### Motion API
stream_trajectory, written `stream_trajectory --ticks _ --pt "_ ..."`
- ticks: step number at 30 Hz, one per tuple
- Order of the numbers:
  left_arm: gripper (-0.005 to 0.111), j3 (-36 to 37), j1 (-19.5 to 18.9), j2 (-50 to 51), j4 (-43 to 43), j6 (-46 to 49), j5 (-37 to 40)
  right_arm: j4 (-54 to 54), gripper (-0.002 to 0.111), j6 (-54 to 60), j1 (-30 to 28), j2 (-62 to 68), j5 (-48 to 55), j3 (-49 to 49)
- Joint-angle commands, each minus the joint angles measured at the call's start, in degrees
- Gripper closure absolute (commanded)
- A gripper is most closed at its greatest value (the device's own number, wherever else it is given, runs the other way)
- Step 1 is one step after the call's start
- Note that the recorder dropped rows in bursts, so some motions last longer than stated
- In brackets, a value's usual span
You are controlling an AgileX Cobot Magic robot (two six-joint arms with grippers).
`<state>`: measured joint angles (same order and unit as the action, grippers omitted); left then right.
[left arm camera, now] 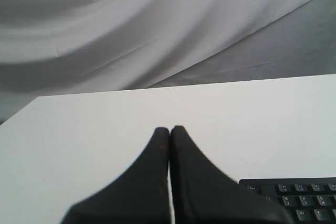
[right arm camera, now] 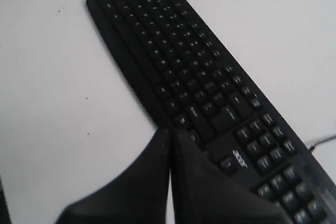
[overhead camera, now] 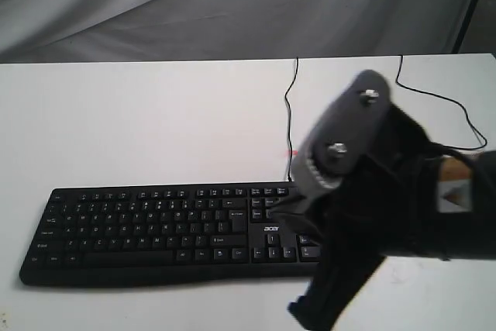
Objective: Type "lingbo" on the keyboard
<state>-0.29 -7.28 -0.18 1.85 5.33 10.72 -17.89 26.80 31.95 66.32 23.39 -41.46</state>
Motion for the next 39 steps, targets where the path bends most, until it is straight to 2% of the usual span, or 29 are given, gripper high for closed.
stream_trajectory --ticks 1,4,9,20,27,39 --pt "0.106 0.29 0.22 0.18 -0.03 -0.16 -0.25 -0.54 0.108 4.4 2.85 14.95 -1.82 -12.02" --pt "0.106 0.29 0.22 0.18 -0.03 -0.16 -0.25 -0.43 0.108 4.46 3.67 22.06 -3.96 -16.8" --pt "0.106 0.29 0.22 0.18 -0.03 -0.16 -0.25 -0.43 0.108 5.01 6.88 31.34 -17.19 -17.34" --pt "0.106 0.29 0.22 0.18 -0.03 -0.16 -0.25 -0.02 0.108 7.43 6.77 42.81 -27.0 -17.34" --pt "0.106 0.29 0.22 0.18 -0.03 -0.16 -0.25 3.37 0.108 7.67 5.33 48.6 -25.5 -23.05" --pt "0.106 0.29 0.22 0.18 -0.03 -0.16 -0.25 6.83 0.108 7.9 3.47 48.9 -21.81 -23.3"
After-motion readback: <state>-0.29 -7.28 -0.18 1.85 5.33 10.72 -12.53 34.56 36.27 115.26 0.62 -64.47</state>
